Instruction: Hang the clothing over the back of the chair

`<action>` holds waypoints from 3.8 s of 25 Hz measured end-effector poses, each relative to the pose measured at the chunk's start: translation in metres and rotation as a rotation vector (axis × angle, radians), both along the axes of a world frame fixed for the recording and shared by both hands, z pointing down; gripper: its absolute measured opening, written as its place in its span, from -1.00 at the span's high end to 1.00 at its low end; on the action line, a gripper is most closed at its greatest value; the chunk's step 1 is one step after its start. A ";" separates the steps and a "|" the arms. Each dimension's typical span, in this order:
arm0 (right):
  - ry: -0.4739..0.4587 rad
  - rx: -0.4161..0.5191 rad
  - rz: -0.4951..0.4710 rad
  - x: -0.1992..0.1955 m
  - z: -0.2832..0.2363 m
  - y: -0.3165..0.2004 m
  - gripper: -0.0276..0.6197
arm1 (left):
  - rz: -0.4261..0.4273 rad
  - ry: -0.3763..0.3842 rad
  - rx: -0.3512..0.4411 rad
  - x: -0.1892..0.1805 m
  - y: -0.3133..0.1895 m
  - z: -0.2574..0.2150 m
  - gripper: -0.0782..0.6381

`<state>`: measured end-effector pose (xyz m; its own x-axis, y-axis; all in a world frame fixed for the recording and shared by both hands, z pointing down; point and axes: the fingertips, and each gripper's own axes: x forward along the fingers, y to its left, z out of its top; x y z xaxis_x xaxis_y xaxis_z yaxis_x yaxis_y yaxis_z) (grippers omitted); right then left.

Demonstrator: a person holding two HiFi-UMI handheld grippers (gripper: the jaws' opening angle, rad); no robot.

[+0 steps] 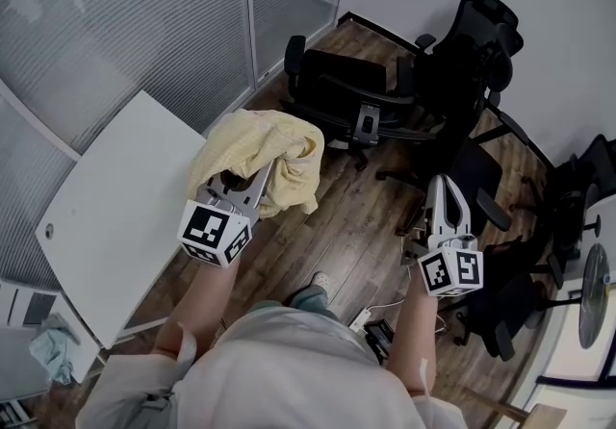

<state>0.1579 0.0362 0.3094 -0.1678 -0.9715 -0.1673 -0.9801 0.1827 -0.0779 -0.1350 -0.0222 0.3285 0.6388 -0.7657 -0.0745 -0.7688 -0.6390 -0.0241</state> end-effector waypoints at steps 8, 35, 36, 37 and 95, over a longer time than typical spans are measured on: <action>-0.004 -0.005 -0.059 0.014 0.003 -0.049 0.85 | -0.034 0.008 -0.013 0.020 -0.030 0.004 0.55; -0.056 -0.024 -0.283 0.077 0.016 -0.174 0.85 | -0.217 -0.034 -0.025 0.089 -0.082 0.011 0.55; -0.057 -0.025 -0.282 0.079 0.018 -0.175 0.85 | -0.219 -0.035 -0.024 0.091 -0.083 0.011 0.55; -0.058 -0.025 -0.277 0.082 0.019 -0.176 0.85 | -0.221 -0.036 -0.024 0.092 -0.084 0.012 0.55; -0.037 0.029 0.022 0.064 0.000 -0.330 0.85 | 0.217 -0.056 -0.024 0.110 -0.299 0.037 0.55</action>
